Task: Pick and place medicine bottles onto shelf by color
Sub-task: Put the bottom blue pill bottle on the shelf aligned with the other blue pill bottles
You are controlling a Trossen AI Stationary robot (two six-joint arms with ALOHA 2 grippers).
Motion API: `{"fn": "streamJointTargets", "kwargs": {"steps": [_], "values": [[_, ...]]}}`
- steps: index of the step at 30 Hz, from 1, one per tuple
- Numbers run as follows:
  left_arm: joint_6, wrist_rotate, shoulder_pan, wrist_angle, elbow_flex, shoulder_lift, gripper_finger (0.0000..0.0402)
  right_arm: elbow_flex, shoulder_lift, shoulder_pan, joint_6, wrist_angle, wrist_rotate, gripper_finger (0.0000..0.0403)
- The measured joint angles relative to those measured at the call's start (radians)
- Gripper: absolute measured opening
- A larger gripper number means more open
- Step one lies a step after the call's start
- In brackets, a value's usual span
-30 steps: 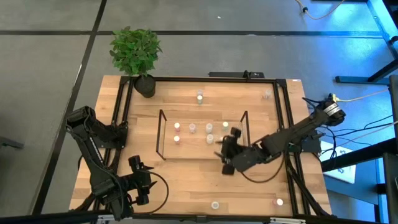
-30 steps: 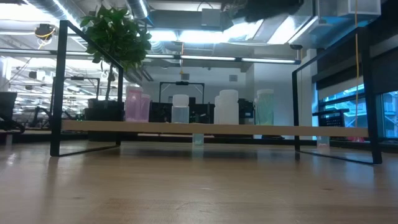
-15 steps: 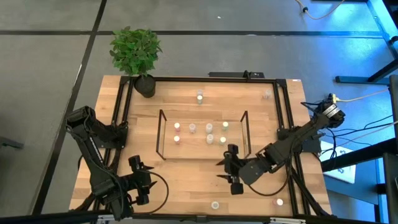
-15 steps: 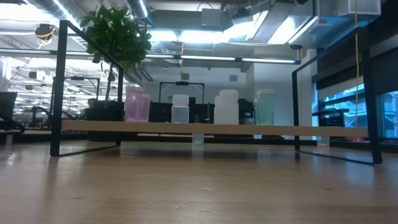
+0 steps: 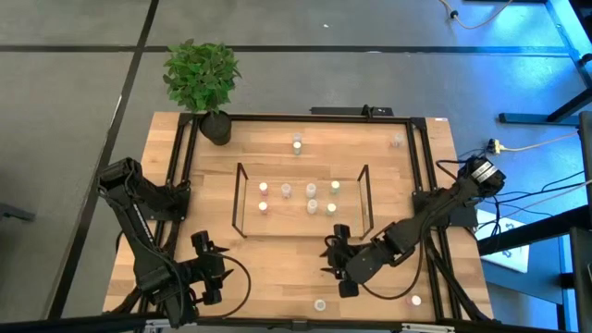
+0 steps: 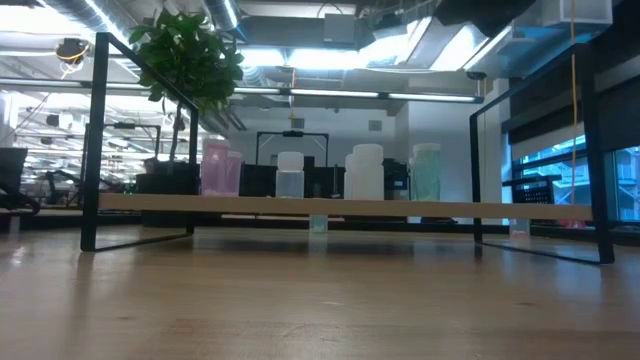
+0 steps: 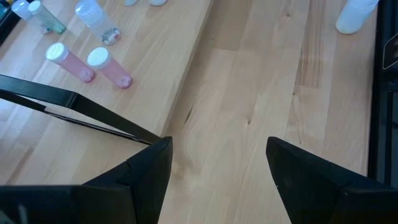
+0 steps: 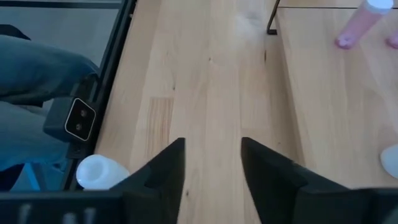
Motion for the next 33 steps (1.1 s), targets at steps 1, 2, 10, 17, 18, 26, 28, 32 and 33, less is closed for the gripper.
{"fn": "streamJointTargets", "kwargs": {"steps": [1,2,10,17,18,26,28,32,33], "values": [[0.0,0.0,0.0,0.0,0.0,0.0,0.0253,0.0,0.0,0.0,-0.001,0.0,0.0,0.0149],[0.0,0.0,0.0,0.0,0.0,0.0,0.0253,0.0,0.0,0.0,-0.001,-0.001,-0.001,0.0136],[0.0,0.0,0.0,0.0,0.0,0.0,0.0253,0.0,0.0,0.001,0.003,-0.027,-0.029,0.0017],[0.0,0.0,0.0,0.0,0.0,0.0,0.0253,0.0,0.0,-0.001,0.033,-0.06,0.057,0.0009],[0.0,0.0,0.0,0.0,0.0,0.0,0.0253,0.0,0.0,-0.005,0.051,-0.076,0.074,0.0006],[0.0,0.0,0.0,0.0,0.0,0.0,0.0253,0.0,0.009,-0.075,0.144,-0.158,0.105,0.0004],[0.0,0.0,0.0,0.0,0.0,0.0,0.0253,0.0,0.024,-0.093,0.164,-0.19,0.104,0.0003],[0.001,0.0,0.0,0.0,0.0,0.0,0.0253,0.0,0.052,-0.125,0.256,-0.266,0.09,0.0003],[0.001,0.0,0.0,-0.001,0.0,0.0,0.0253,0.0,0.06,-0.129,0.274,-0.282,0.09,0.0003]]}}
